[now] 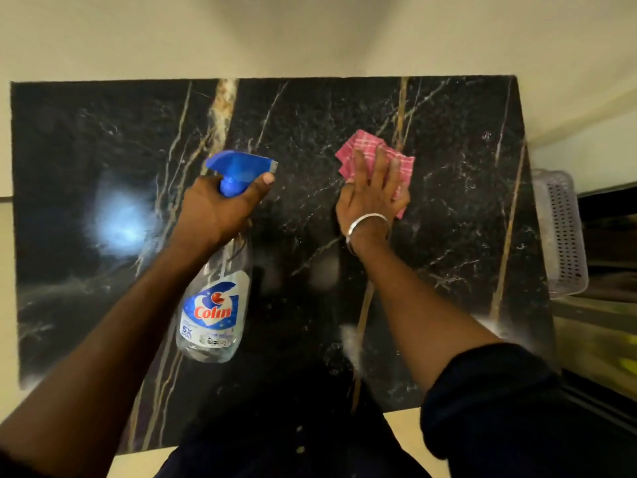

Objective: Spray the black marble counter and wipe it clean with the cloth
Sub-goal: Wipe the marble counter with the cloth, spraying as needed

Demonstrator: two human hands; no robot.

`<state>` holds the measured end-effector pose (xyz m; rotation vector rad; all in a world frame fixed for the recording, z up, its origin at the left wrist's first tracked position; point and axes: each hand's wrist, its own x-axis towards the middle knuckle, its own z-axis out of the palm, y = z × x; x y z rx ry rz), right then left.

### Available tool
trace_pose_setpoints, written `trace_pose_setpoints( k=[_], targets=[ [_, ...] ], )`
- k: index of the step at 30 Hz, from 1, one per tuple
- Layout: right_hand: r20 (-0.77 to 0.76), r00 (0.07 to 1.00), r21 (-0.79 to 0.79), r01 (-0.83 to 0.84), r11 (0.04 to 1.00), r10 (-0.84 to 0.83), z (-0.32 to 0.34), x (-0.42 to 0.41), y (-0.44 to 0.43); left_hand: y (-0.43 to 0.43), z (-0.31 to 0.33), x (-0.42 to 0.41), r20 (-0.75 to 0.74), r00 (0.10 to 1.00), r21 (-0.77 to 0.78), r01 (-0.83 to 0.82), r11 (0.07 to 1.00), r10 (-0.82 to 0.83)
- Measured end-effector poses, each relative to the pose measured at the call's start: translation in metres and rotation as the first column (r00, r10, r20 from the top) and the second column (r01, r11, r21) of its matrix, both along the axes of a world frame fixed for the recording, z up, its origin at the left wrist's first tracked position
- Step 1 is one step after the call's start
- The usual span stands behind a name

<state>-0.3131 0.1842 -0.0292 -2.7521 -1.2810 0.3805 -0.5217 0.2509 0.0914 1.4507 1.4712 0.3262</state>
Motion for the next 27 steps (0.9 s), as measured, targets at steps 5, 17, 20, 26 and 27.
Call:
trace_pose_setpoints(
  k=[5, 17, 20, 26, 27],
  targets=[
    [-0.036, 0.978, -0.005, -0.205, 0.979, 0.205, 0.005, -0.115, 0.052, 0.018, 0.001, -0.074, -0.114, 0.986, 0.013, -0.119, 0.993, 0.120],
    [-0.066, 0.708, -0.041, -0.706, 0.707, 0.703, 0.016, -0.330, 0.101, 0.039, 0.003, -0.207, -0.144, 0.937, 0.079, -0.310, 0.947, 0.319],
    [-0.077, 0.598, -0.010, -0.800, 0.599, 0.798, 0.014, -0.332, 0.085, 0.035, 0.003, -0.219, -0.144, 0.923, 0.085, -0.347, 0.934, 0.356],
    [-0.042, 0.572, 0.002, -0.820, 0.572, 0.819, -0.001, -0.279, 0.028, 0.015, 0.001, -0.201, -0.115, 0.948, 0.100, -0.287, 0.953, 0.297],
    [-0.030, 0.589, -0.003, -0.808, 0.589, 0.807, -0.004, -0.264, 0.015, 0.011, 0.000, -0.194, -0.100, 0.954, 0.090, -0.274, 0.958, 0.282]
  ],
)
